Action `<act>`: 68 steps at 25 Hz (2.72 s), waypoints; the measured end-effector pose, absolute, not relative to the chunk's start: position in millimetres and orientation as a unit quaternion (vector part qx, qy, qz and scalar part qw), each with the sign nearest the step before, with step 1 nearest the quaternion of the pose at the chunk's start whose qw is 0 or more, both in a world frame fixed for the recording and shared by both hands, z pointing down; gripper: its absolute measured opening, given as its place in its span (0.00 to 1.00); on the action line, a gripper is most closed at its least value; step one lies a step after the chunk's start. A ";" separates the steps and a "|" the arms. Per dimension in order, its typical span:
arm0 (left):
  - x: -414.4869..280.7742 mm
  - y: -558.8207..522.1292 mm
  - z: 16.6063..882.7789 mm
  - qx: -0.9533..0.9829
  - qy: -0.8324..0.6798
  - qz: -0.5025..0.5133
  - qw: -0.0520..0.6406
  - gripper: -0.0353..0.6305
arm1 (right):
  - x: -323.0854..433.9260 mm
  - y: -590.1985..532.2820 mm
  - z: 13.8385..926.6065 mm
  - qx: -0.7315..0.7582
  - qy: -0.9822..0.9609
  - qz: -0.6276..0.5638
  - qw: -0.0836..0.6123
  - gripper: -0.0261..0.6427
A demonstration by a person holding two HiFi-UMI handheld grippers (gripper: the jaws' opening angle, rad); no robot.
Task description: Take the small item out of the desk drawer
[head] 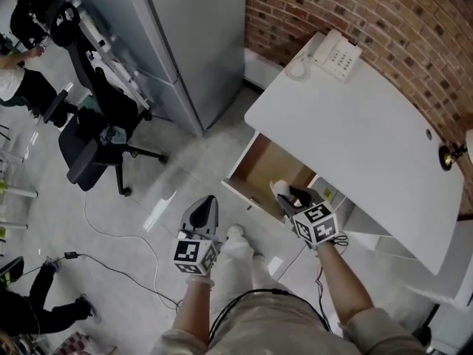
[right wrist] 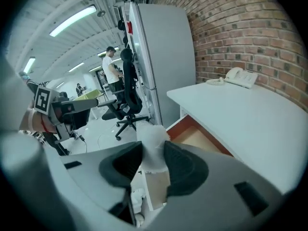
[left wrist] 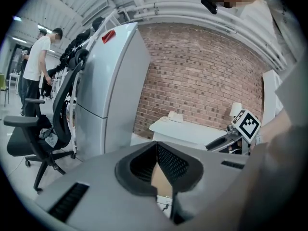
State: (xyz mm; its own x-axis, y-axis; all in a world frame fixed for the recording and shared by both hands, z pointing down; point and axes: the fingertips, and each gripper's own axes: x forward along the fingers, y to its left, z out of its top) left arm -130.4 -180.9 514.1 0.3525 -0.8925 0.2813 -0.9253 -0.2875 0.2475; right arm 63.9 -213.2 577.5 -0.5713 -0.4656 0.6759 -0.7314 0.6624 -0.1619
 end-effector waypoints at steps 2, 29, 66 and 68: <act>-129.8 -178.0 506.6 0.802 -0.568 0.041 0.181 0.06 | 68.6 -211.6 565.1 0.357 -0.863 0.209 0.291 0.27; -157.8 -96.4 414.2 0.779 -0.618 -0.007 0.105 0.06 | 114.8 -158.1 442.4 0.427 -0.883 0.149 0.128 0.27; -180.9 -42.0 363.6 0.759 -0.648 -0.037 0.052 0.06 | 119.3 -118.4 392.3 0.423 -0.899 0.095 0.069 0.27; -181.4 -41.3 363.9 0.759 -0.648 -0.037 0.052 0.06 | 117.8 -117.4 392.9 0.421 -0.900 0.094 0.070 0.27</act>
